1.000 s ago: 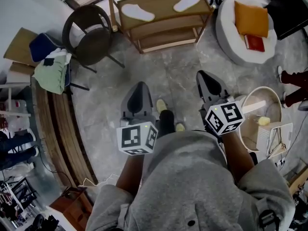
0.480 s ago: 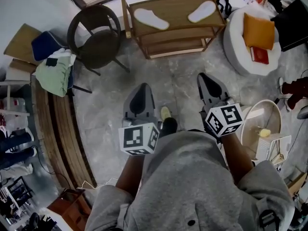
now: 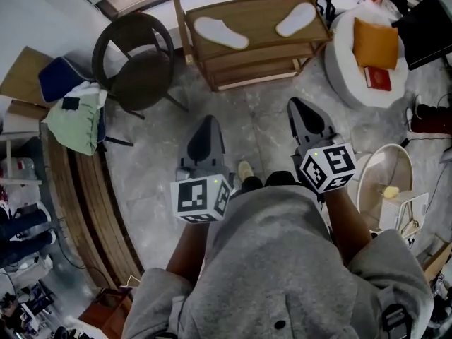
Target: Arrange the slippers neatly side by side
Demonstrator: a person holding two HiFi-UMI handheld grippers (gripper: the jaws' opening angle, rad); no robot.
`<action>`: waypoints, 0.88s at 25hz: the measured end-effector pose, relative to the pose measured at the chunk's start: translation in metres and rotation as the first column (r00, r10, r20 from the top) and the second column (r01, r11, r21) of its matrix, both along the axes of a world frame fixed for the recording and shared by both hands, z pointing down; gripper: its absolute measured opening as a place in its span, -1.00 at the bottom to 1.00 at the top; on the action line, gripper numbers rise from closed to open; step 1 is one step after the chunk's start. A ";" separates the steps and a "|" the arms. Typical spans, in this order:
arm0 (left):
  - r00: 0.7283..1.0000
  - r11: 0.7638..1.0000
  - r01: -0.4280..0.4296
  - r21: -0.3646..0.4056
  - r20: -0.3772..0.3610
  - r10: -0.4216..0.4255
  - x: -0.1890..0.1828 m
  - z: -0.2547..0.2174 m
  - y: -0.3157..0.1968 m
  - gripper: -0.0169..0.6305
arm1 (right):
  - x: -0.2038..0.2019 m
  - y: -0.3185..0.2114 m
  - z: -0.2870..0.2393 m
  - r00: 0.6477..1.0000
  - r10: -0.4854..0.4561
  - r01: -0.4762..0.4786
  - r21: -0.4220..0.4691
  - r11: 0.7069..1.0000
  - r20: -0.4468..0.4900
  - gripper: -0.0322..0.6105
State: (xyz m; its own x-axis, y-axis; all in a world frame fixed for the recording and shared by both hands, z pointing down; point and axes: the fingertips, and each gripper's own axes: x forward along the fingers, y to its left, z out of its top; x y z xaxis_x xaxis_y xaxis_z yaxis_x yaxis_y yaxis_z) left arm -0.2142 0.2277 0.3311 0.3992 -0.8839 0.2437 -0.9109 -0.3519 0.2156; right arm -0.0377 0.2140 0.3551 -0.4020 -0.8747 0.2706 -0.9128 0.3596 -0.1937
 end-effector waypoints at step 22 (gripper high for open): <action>1.000 1.000 -0.013 0.024 -0.008 0.013 0.003 0.002 -0.021 -0.91 | 0.003 -0.024 -0.006 0.997 -0.004 0.008 0.055 0.998 -0.077 -0.82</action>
